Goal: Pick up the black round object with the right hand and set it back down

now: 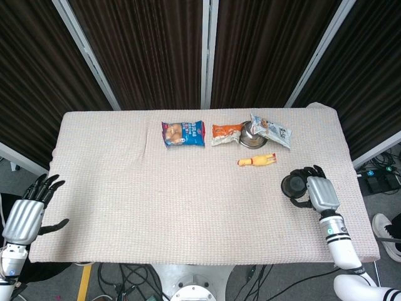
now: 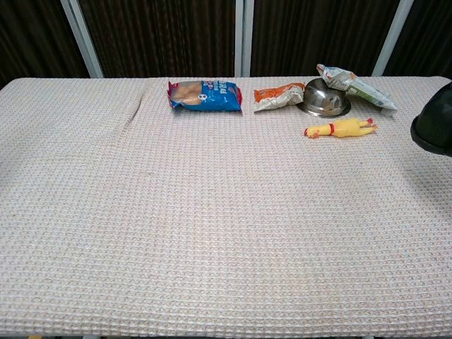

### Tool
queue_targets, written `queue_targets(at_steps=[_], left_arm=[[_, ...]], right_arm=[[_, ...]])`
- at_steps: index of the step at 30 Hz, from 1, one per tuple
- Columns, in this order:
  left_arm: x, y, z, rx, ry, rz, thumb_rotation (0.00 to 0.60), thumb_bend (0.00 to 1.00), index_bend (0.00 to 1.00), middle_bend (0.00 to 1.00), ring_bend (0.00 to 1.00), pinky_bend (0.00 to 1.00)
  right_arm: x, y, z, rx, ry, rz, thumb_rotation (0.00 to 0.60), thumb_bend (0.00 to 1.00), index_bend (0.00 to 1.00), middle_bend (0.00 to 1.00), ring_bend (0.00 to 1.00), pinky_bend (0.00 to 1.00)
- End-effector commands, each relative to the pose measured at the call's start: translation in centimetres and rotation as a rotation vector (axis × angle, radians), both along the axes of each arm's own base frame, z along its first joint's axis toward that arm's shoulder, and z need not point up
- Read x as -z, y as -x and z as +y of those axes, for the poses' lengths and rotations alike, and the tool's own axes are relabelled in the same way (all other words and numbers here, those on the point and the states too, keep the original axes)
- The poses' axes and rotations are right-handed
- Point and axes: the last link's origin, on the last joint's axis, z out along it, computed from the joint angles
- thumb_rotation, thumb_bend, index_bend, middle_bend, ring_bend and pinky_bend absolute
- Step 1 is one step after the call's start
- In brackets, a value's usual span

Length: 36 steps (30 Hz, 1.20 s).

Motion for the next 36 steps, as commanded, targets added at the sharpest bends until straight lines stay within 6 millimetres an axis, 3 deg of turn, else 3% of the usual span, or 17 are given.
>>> queue_targets(at_steps=[1, 5, 6, 10, 12, 14, 17, 22, 24, 25, 28, 32, 34, 36], left_arm=[[-0.1, 0.0, 0.0, 0.001, -0.005, -0.003, 0.6, 0.09, 0.16, 0.08, 0.0, 0.17], [-0.3, 0.1, -0.1, -0.003, -0.013, -0.001, 0.6, 0.08, 0.16, 0.08, 0.0, 0.17], [-0.4, 0.2, -0.1, -0.006, -0.013, -0.001, 0.6, 0.09, 0.16, 0.08, 0.0, 0.17], [-0.5, 0.5, -0.1, -0.017, -0.019, -0.008, 0.6, 0.09, 0.16, 0.08, 0.0, 0.17], [-0.7, 0.6, -0.1, -0.017, -0.026, -0.008, 0.6, 0.09, 0.16, 0.08, 0.0, 0.17], [-0.9, 0.6, 0.0, -0.014, -0.03, -0.008, 0.6, 0.09, 0.16, 0.08, 0.0, 0.17], [-0.9, 0.7, -0.1, -0.014, -0.027, -0.011, 0.6, 0.09, 0.16, 0.08, 0.0, 0.17], [-0.5, 0.9, 0.0, -0.017, -0.01, -0.021, 0.6, 0.09, 0.16, 0.08, 0.0, 0.17], [-0.3, 0.8, 0.2, -0.01, -0.009, -0.026, 0.6, 0.09, 0.16, 0.08, 0.0, 0.17], [-0.2, 0.6, 0.2, -0.004, -0.005, -0.027, 0.6, 0.09, 0.16, 0.08, 0.0, 0.17], [0.0, 0.5, 0.2, 0.008, 0.005, -0.018, 0.6, 0.09, 0.16, 0.08, 0.0, 0.17], [-0.3, 0.8, 0.1, -0.012, -0.01, -0.023, 0.6, 0.09, 0.16, 0.08, 0.0, 0.17], [-0.4, 0.9, 0.0, -0.018, -0.013, -0.021, 0.6, 0.09, 0.16, 0.08, 0.0, 0.17], [-0.5, 0.9, 0.0, -0.017, -0.013, -0.019, 0.6, 0.08, 0.16, 0.08, 0.0, 0.17]], right_arm=[[-0.6, -0.7, -0.4, -0.018, 0.035, -0.012, 0.6, 0.25, 0.47, 0.49, 0.13, 0.0], [2.7, -2.8, -0.8, -0.051, -0.055, -0.063, 0.6, 0.25, 0.47, 0.49, 0.13, 0.0], [3.8, -4.0, -1.1, -0.074, -0.083, -0.088, 0.6, 0.25, 0.47, 0.49, 0.13, 0.0], [9.8, -12.1, -1.4, -0.256, -0.227, -0.186, 0.6, 0.25, 0.47, 0.5, 0.13, 0.0], [11.3, -15.2, -1.1, -0.328, -0.26, -0.218, 0.6, 0.25, 0.47, 0.5, 0.13, 0.0], [10.9, -16.0, -1.0, -0.361, -0.224, -0.217, 0.6, 0.25, 0.48, 0.49, 0.13, 0.0], [7.0, -12.5, -1.2, -0.333, -0.069, -0.133, 0.6, 0.24, 0.48, 0.49, 0.13, 0.0], [-3.0, -0.4, 0.0, -0.06, 0.181, -0.017, 0.6, 0.24, 0.48, 0.5, 0.13, 0.0], [-4.2, 1.5, 0.6, -0.003, 0.19, -0.03, 0.6, 0.25, 0.48, 0.5, 0.13, 0.0], [-3.9, 1.4, 0.6, -0.003, 0.17, -0.054, 0.6, 0.25, 0.48, 0.5, 0.13, 0.0], [-0.1, -2.8, -0.5, -0.122, 0.046, -0.108, 0.6, 0.25, 0.48, 0.5, 0.13, 0.0], [6.8, -11.9, -1.3, -0.319, -0.183, -0.185, 0.6, 0.24, 0.48, 0.49, 0.13, 0.0], [8.4, -14.9, -1.4, -0.372, -0.215, -0.206, 0.6, 0.25, 0.46, 0.49, 0.13, 0.0], [7.6, -14.7, -1.5, -0.363, -0.162, -0.2, 0.6, 0.24, 0.46, 0.49, 0.13, 0.0]])
